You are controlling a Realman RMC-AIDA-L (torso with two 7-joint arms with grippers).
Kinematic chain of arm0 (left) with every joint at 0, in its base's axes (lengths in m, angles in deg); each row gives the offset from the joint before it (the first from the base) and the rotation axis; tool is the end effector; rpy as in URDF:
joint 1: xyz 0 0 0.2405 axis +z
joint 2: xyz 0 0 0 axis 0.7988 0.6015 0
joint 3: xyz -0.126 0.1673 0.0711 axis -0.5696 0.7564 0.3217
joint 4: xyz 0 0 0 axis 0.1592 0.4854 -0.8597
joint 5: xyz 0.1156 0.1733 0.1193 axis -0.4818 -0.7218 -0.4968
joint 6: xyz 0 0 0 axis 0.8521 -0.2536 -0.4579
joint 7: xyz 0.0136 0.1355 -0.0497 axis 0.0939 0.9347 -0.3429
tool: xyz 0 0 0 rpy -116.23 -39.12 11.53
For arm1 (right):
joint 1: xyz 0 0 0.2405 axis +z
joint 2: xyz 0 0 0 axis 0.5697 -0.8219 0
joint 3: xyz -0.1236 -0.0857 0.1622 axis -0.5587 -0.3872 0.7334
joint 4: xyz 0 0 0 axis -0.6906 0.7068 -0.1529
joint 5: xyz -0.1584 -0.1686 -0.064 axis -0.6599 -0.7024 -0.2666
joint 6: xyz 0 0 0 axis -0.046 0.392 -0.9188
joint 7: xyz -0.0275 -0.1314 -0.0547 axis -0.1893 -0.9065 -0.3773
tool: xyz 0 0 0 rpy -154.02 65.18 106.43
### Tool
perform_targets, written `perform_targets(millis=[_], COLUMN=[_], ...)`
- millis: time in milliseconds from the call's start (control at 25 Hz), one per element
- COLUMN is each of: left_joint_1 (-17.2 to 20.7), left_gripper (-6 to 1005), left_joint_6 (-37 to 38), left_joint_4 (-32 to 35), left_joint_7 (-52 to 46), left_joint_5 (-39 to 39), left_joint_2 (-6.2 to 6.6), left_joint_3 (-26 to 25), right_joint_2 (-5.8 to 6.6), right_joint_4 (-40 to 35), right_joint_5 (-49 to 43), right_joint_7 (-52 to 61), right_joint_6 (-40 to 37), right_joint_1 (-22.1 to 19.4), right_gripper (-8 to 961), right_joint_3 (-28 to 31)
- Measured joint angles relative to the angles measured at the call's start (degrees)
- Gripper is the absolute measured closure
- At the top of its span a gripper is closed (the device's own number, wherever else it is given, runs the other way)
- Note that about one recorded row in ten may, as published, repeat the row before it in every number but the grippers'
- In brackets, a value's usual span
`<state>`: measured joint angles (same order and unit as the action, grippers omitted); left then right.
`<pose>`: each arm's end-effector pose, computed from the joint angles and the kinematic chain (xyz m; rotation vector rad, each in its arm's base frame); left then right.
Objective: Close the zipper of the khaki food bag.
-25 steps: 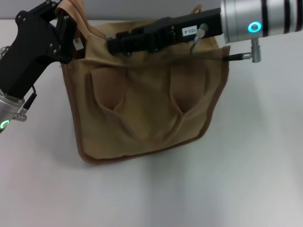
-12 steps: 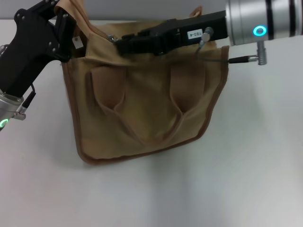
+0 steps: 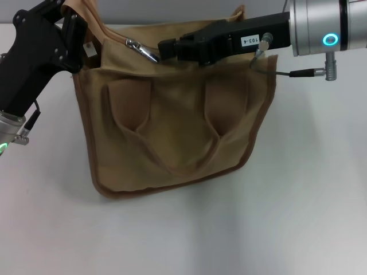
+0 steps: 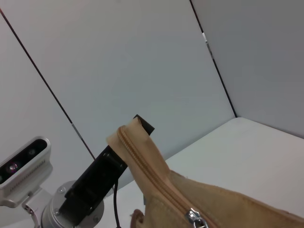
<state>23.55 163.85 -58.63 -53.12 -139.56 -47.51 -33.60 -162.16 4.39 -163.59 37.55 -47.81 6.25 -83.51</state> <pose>-0.2366 0.2991 0.0247 -1.8962 -0.1191 -1.4703 0.0635 0.3897 0.0026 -2.8994 0.7995 0.7159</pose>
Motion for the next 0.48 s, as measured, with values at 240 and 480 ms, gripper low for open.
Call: perform_targets(millis=[240, 480], left_joint_1=[-0.1, -0.5], left_gripper=[971, 971], left_joint_6=[-0.1, 0.2], left_joint_4=[0.1, 0.1], left_joint_7=[0.0, 0.0], left_joint_5=[0.0, 0.0], left_joint_2=[0.01, -0.03], left_joint_3=[-0.1, -0.1], right_joint_2=[0.12, 0.15], right_joint_4=[-0.2, 1.1], right_joint_5=[0.1, 1.9], right_joint_7=[-0.5, -1.6], right_joint_6=[-0.5, -0.8], right_joint_1=[-0.4, 0.7], right_gripper=[955, 907], right_joint_3=[0.1, 0.3])
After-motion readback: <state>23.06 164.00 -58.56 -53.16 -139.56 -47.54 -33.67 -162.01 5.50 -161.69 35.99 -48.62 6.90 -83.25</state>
